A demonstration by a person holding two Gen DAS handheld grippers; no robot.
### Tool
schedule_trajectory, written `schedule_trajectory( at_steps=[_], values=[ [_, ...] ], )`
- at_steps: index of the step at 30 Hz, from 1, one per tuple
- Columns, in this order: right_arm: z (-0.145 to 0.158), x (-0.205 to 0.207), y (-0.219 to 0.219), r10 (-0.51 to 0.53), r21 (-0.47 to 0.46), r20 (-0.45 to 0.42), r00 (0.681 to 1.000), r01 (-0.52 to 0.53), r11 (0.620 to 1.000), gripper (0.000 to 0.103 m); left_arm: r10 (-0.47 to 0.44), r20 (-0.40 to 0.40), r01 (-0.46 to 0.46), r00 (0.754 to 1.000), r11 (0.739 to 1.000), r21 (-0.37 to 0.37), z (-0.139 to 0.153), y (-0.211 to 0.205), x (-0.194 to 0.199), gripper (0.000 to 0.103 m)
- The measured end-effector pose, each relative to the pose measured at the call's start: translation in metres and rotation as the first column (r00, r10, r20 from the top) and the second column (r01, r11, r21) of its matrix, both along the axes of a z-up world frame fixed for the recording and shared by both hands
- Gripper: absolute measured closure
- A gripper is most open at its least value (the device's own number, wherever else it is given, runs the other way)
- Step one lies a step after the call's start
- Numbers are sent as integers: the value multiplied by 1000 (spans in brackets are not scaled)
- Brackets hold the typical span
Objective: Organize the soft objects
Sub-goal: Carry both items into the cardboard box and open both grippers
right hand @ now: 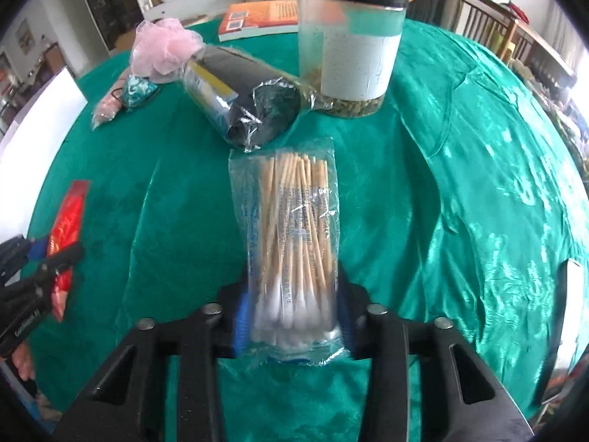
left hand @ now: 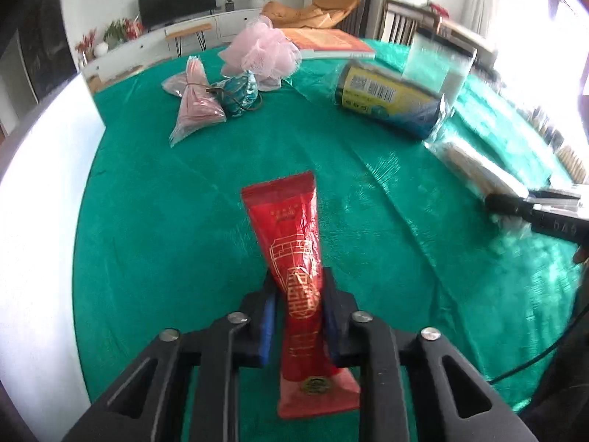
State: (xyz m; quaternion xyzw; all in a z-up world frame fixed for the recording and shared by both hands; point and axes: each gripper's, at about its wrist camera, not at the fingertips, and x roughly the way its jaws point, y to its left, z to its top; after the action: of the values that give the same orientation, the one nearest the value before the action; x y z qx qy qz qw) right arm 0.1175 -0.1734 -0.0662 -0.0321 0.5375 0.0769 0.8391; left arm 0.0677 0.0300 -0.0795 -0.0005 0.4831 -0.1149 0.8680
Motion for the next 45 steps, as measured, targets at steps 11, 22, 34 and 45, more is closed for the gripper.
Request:
schedule_trajectory(
  at_steps=[11,22,34,45],
  values=[
    [132,-67,115,207,323,231,951,-276,905,68,217,208,-178,954,965,-193,132,147,-92,84],
    [144,-104,280,537,452,284,794,-605,655,28,622,116,-633,774,759,150,105,289,-146,79],
    [26,-42,68,64,182,160,985,-93,979,28,537,216,-557,815,830,36,127,228,-107,17],
    [0,-35,-28,-255,216,188,949,214,953,28,372,287,-379,883,925,-34,155,160,-112,8]
  ],
)
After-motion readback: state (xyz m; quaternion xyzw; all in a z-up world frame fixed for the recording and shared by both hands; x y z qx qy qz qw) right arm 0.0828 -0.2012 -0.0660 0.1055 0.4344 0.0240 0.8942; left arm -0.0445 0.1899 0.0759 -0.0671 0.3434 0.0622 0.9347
